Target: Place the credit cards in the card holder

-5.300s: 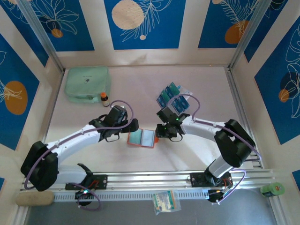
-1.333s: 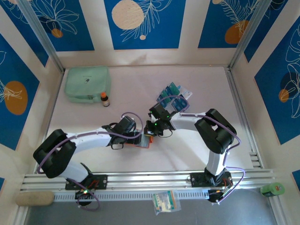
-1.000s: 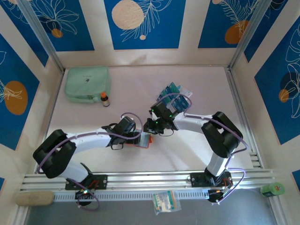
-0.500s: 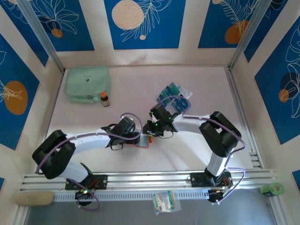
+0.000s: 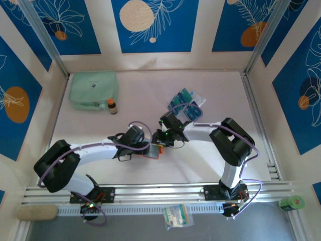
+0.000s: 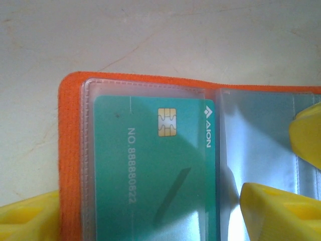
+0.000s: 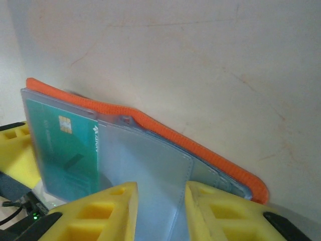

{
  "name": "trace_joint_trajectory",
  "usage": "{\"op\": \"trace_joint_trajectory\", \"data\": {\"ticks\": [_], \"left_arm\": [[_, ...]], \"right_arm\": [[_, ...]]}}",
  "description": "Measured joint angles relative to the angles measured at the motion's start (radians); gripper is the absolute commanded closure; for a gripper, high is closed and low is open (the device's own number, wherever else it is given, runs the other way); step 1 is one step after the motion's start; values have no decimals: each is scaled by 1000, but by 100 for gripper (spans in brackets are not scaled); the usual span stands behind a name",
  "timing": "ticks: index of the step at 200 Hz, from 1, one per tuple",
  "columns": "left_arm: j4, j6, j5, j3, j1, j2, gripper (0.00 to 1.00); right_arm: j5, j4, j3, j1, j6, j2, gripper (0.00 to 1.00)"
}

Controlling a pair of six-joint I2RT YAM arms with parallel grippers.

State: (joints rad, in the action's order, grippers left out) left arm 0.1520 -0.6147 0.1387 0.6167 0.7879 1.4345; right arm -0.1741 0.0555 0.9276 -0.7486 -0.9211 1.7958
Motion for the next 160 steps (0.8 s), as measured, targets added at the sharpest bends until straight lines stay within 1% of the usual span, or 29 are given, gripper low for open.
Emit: {"op": "trace_joint_trajectory", "data": {"ticks": [31, 86, 134, 160], "left_arm": [[-3, -5, 1, -1, 0, 0, 22], [-7, -5, 0, -7, 0, -7, 22], [-4, -7, 1, -7, 1, -16, 14], [-2, -7, 6, -8, 1, -20, 14]], "right_arm": [[-39, -28, 0, 16, -17, 15, 68], [-66, -51, 0, 19, -34, 17, 69], [-93, -76, 0, 19, -53, 17, 70], [-97, -82, 0, 19, -56, 17, 71]]}}
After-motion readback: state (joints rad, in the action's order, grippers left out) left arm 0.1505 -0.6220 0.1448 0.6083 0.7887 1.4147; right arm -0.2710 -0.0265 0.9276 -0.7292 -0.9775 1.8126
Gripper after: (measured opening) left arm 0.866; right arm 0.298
